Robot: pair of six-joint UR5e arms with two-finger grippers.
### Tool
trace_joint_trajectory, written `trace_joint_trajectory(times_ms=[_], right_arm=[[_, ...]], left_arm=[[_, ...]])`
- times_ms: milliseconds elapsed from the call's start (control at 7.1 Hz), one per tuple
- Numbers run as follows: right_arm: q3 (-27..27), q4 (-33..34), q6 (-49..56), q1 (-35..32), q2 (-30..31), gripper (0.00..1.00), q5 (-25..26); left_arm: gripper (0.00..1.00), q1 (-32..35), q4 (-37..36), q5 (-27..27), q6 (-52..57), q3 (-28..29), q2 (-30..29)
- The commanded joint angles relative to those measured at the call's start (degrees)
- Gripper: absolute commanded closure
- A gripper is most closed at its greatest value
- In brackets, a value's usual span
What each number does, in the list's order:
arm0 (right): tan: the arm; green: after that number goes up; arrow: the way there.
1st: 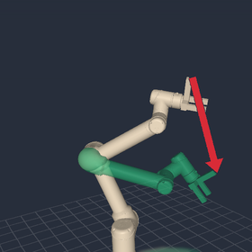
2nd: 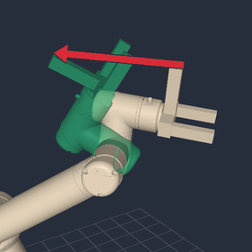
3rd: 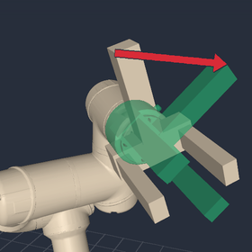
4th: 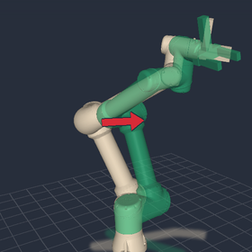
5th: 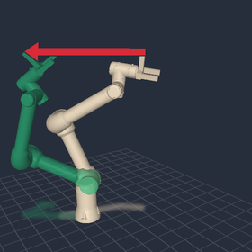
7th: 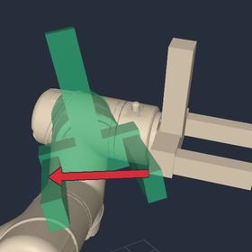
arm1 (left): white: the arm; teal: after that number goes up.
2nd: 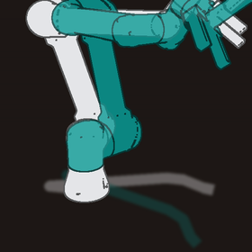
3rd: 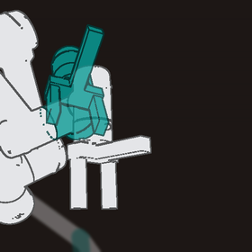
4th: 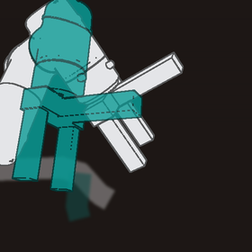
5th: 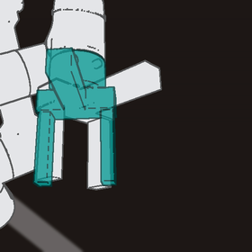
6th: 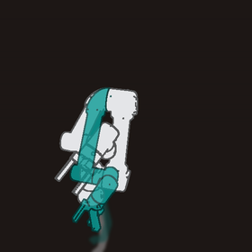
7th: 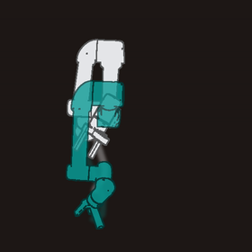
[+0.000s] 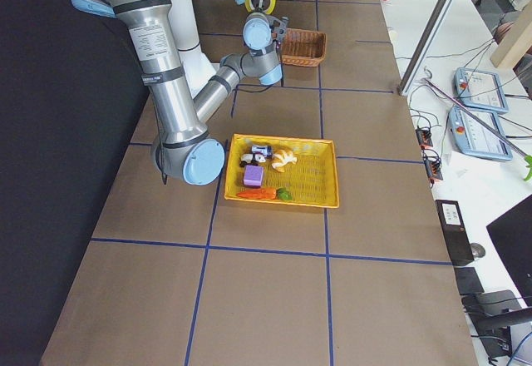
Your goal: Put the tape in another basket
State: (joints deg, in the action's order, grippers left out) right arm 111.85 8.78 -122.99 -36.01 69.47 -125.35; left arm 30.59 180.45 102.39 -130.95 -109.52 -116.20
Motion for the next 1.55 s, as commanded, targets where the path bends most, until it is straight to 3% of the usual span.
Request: trace_joint_trajectory(times_ms=[0, 564, 846, 987, 1128, 1268, 1409], right_arm=[[-2.7, -6.4, -1.5, 2.7, 0.0, 1.0, 3.4], [-2.7, -6.4, -1.8, 4.1, -0.2, 1.0, 4.2], [-2.7, -6.4, -1.8, 4.5, -0.2, 1.0, 4.3], [-2.7, -6.4, -1.8, 4.5, -0.1, 1.0, 4.4], [-2.8, -6.4, -1.8, 4.6, -0.1, 0.99, 4.4], [-2.7, -6.4, -1.8, 4.6, -0.1, 0.96, 4.6], [-2.9, -6.3, -1.8, 4.7, -0.2, 0.62, 4.8]], left_arm=[[0.0, -0.3, 1.2, -0.8, 0.0, -0.1, -0.3], [0.0, -4.1, 2.4, -5.2, 0.1, 0.3, -1.3], [0.07, -4.3, 2.4, -5.3, 0.1, 0.2, -1.4], [0.16, -4.4, 2.5, -5.4, 0.1, 0.2, -1.4], [0.3, -4.8, 2.5, -5.4, 0.2, 0.2, -1.4], [0.55, -5.0, 2.4, -5.5, 0.3, 0.2, -1.4], [0.96, -5.1, 2.5, -8.0, 0.1, 0.4, -0.9]])
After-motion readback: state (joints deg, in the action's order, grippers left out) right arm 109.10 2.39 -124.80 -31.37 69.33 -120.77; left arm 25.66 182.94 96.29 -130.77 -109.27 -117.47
